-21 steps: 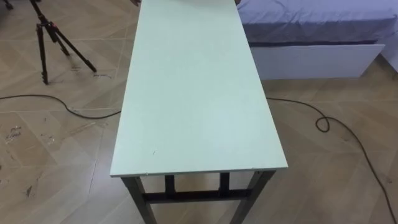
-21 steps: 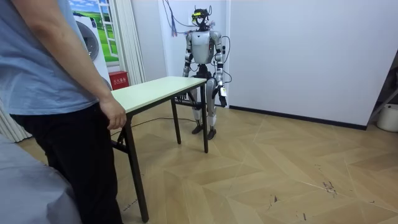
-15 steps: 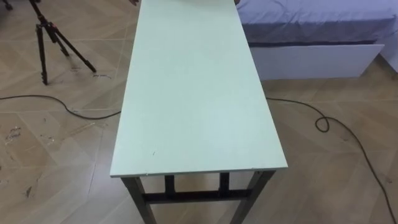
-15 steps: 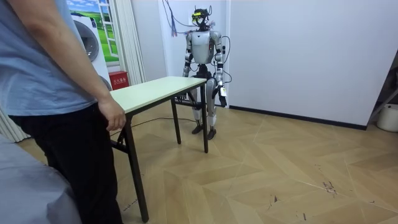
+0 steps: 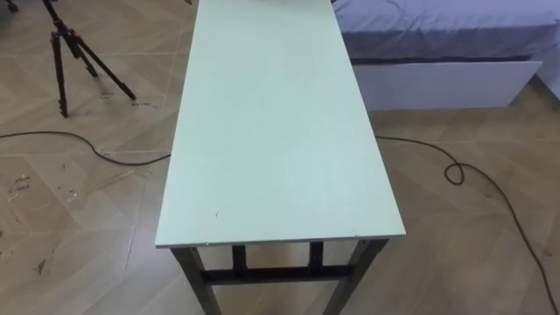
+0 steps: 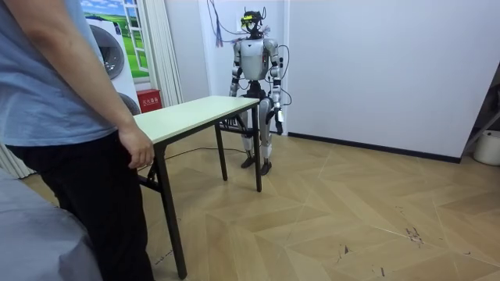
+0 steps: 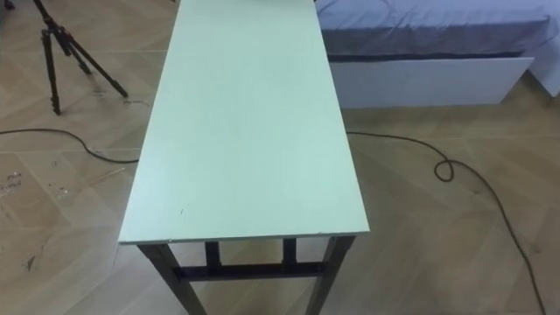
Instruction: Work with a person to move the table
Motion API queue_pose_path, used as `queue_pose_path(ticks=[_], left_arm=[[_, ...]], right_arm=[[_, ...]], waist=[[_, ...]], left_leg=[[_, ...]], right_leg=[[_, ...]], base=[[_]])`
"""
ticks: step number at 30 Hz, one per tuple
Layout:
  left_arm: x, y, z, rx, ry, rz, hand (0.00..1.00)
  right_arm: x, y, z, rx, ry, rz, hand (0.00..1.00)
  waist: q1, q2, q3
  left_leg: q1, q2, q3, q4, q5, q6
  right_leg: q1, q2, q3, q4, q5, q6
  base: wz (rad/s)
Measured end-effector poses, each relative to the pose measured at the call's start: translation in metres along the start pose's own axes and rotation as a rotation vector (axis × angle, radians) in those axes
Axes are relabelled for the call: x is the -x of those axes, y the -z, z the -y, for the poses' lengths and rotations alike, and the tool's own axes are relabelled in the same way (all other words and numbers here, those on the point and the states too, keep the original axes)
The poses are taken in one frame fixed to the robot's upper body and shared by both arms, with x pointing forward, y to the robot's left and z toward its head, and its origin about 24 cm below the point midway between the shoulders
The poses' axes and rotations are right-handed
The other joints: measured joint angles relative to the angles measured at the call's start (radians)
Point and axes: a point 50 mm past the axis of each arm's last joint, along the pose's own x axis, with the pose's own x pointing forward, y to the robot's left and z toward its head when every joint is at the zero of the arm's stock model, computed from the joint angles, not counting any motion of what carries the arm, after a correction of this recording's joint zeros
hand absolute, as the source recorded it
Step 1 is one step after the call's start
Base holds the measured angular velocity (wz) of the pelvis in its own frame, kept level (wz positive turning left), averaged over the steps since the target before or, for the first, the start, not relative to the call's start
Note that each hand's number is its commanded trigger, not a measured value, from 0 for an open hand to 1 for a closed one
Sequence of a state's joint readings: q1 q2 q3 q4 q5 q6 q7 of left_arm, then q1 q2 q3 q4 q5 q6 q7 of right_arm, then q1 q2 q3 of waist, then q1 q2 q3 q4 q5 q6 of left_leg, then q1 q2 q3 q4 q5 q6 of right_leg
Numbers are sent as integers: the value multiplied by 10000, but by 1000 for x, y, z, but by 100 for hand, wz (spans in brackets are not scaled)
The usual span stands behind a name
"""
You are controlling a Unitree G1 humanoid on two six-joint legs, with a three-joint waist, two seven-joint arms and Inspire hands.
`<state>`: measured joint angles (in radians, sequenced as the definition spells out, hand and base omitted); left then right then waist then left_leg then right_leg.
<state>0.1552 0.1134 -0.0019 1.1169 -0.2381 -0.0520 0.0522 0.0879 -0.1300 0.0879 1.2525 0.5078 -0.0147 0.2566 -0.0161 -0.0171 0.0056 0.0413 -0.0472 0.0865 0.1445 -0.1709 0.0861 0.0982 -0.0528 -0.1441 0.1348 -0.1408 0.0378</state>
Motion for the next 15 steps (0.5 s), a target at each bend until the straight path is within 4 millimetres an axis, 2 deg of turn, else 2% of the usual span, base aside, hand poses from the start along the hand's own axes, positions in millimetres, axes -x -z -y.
queue_pose_path(ticks=[2, 8, 12, 15], left_arm=[[-1, -5, 4, 702, 439, 77, 0], [2, -29, 14, 2387, 1853, 1260, 0], [11, -39, 20, 2710, 3052, 2114, 0], [20, -45, 30, 2793, 3884, 2575, 0]], right_arm=[[0, -11, -4, 43, -411, 485, 0], [5, -38, -17, 3, -1866, 2056, 0], [17, -38, -22, -239, -2838, 2853, 0], [27, -35, -33, -528, -3651, 3403, 0]], waist=[[-3, 60, 30], [24, 215, 31], [-1, 200, 18], [-10, 154, 17]], left_leg=[[-57, -3, 31, 58, -6, 10], [-166, 16, 115, 73, -7, 4], [-134, 33, 174, 68, -8, 2], [-165, 21, 157, 85, -12, 7]], right_leg=[[-53, -13, -8, -2, 0, 0], [-167, -12, -73, 3, -1, 1], [-133, -7, -29, 13, -3, 2], [-127, -23, -87, 39, -3, 3]], base=[[-2], [-3], [-1], [0]])
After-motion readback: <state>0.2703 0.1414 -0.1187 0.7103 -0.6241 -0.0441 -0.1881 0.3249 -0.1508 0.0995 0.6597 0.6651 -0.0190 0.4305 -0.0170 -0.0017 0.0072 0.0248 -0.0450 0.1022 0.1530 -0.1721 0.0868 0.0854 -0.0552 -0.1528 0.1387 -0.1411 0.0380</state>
